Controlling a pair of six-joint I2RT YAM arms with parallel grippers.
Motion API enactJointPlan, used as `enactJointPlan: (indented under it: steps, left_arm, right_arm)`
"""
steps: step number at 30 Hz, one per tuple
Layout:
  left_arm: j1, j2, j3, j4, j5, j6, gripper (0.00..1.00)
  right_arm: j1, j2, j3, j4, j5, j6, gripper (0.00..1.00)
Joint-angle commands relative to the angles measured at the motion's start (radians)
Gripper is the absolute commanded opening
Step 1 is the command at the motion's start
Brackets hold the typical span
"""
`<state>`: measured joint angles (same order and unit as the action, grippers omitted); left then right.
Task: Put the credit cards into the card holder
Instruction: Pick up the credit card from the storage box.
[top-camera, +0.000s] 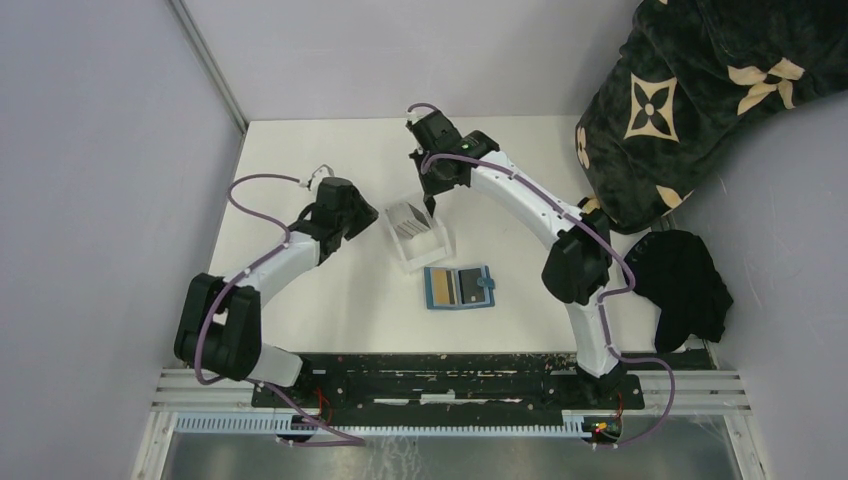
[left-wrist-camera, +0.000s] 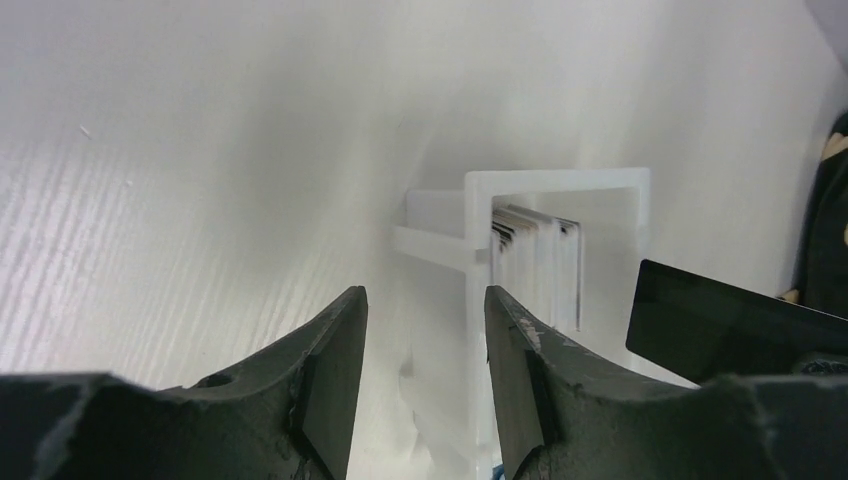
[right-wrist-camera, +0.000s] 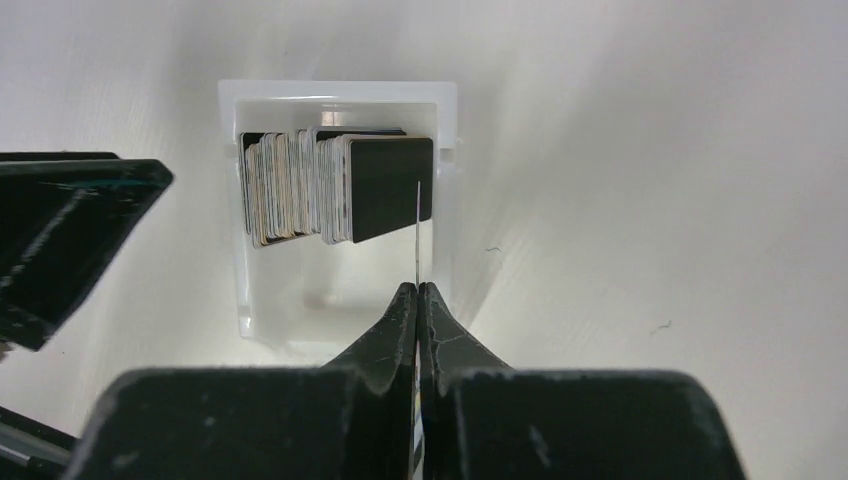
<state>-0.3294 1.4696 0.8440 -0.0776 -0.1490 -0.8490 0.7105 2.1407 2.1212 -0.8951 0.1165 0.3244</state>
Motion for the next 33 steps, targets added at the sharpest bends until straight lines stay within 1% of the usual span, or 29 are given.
enactJointPlan:
  steps: [1, 3, 4, 7, 12, 15, 17, 21, 25, 30, 33]
  left_arm:
    - [-0.005, -0.136, -0.001, -0.020, -0.067, 0.094, 0.55]
    - [-0.005, -0.186, -0.023, 0.014, -0.025, 0.135, 0.56]
    - [-0.005, -0.211, -0.037, 0.046, 0.019, 0.156, 0.57]
    - [-0.004, -0.262, -0.077, 0.141, 0.222, 0.203, 0.58]
    - [-0.005, -0.267, -0.089, 0.247, 0.568, 0.225, 0.59]
    - [-0.007, -0.280, -0.106, 0.303, 0.732, 0.214, 0.59]
    - [-0.008, -0.290, -0.118, 0.329, 0.813, 0.205, 0.59]
    - [-0.011, -0.296, -0.134, 0.356, 0.956, 0.182, 0.59]
    - [-0.018, -0.316, -0.173, 0.384, 1.056, 0.152, 0.59]
    - [-0.029, -0.345, -0.219, 0.397, 1.129, 0.130, 0.59]
    - [-0.029, -0.361, -0.238, 0.398, 1.147, 0.127, 0.59]
  right_arm:
    - [0.006, -0.146, -0.057, 0.003, 0.099, -0.045, 0.01]
    - [0.007, -0.208, -0.118, 0.013, 0.087, -0.050, 0.01]
    - [0.006, -0.245, -0.154, 0.020, 0.067, -0.050, 0.01]
    - [0.003, -0.347, -0.258, 0.034, -0.036, -0.050, 0.01]
    - [0.001, -0.516, -0.437, 0.050, -0.223, -0.028, 0.01]
    - [0.000, -0.598, -0.538, 0.076, -0.326, -0.001, 0.01]
    - [-0.001, -0.644, -0.594, 0.100, -0.400, 0.030, 0.01]
    - [-0.002, -0.717, -0.695, 0.147, -0.515, 0.086, 0.01]
    - [-0.018, -0.751, -0.757, 0.198, -0.610, 0.137, 0.01]
    - [-0.050, -0.756, -0.804, 0.263, -0.707, 0.197, 0.01]
    - [-0.063, -0.753, -0.819, 0.298, -0.748, 0.224, 0.01]
